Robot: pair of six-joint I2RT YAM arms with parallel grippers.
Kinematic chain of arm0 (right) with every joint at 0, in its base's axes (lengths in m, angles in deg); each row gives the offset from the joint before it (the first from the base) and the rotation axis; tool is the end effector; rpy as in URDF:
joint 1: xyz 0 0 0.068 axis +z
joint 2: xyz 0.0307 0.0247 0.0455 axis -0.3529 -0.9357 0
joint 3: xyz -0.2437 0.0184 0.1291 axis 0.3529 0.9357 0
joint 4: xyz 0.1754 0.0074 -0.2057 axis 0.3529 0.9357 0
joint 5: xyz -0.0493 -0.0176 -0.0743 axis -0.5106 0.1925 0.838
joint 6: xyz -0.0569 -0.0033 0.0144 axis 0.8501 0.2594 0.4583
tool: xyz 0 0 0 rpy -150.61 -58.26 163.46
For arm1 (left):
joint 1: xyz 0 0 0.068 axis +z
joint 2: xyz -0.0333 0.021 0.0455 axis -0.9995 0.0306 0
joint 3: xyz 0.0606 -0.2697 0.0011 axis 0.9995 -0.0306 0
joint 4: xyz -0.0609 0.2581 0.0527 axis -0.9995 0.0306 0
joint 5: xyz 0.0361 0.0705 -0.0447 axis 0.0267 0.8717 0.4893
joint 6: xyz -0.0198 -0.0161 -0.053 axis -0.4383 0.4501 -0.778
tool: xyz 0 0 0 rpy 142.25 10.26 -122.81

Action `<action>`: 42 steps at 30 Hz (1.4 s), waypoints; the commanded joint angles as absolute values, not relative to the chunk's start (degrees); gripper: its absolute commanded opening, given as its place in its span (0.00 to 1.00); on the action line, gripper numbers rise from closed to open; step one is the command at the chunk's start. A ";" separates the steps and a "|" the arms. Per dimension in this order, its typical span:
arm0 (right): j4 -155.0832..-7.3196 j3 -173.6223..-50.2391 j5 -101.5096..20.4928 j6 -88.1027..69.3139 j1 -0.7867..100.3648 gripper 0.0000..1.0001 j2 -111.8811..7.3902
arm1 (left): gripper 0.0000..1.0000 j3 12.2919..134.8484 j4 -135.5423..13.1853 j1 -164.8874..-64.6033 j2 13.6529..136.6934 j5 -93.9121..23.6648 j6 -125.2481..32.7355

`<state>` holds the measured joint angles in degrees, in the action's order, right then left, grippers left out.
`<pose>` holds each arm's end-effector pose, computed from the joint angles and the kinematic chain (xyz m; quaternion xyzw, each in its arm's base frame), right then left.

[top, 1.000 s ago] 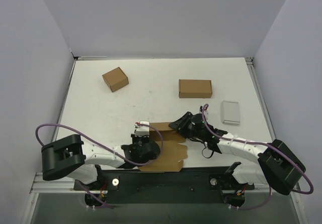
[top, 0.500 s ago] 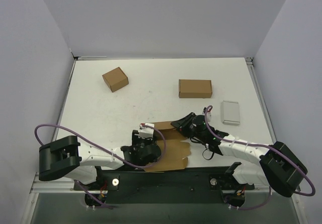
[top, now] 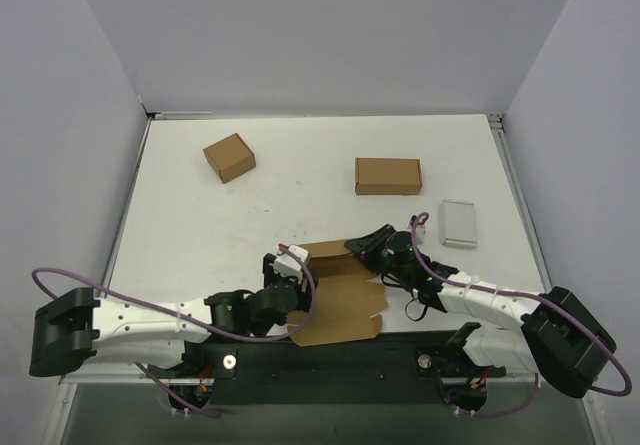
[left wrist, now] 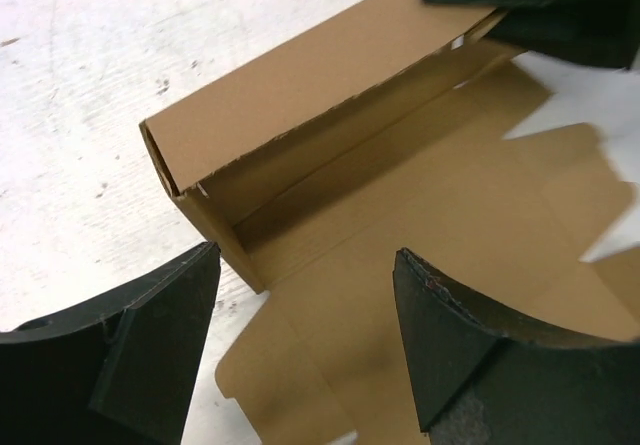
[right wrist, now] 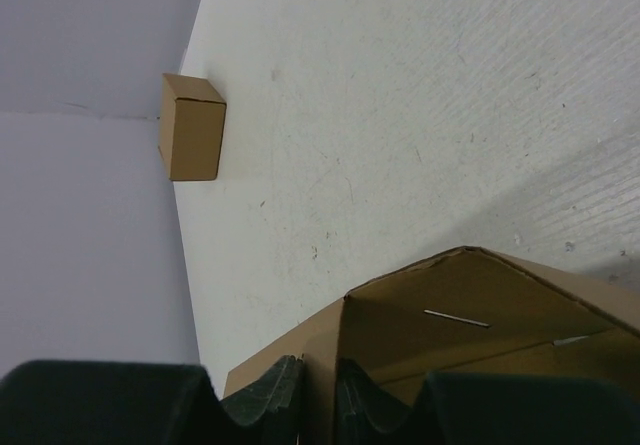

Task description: Fold the paper box

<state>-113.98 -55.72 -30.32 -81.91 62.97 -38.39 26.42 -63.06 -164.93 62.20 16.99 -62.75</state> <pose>0.1817 0.1629 0.1807 0.2657 0.7510 0.5189 0.3101 0.0799 -0.2094 0.1862 0.1750 0.8173 -0.1475 0.5288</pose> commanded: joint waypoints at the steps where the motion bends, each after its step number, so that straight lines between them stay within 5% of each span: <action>1: -111.25 -54.75 -25.76 -78.79 62.85 0.19 -35.24 | 0.82 29.78 -56.55 -162.70 51.64 8.76 -65.78; 6: -107.56 -54.93 -23.90 -76.85 63.11 0.40 -31.73 | 0.82 30.32 -56.08 -150.49 46.36 -6.54 -72.98; 13: -104.92 -54.40 -22.67 -75.88 63.38 0.63 -28.65 | 0.82 30.40 -61.09 -141.34 50.47 -11.13 -75.98; 37: -84.17 -57.83 -13.45 -58.58 70.57 0.66 -14.76 | 0.73 24.08 -70.32 -133.16 57.69 -14.03 -80.91; 42: -83.03 -57.74 -15.72 -55.32 71.02 0.69 -16.34 | 0.65 22.23 -71.91 -133.16 57.86 -14.82 -81.17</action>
<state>-85.63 -55.78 -16.70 -60.23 70.57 -15.55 23.31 -68.27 -133.50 57.72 -13.89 -80.70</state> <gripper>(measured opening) 0.674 0.685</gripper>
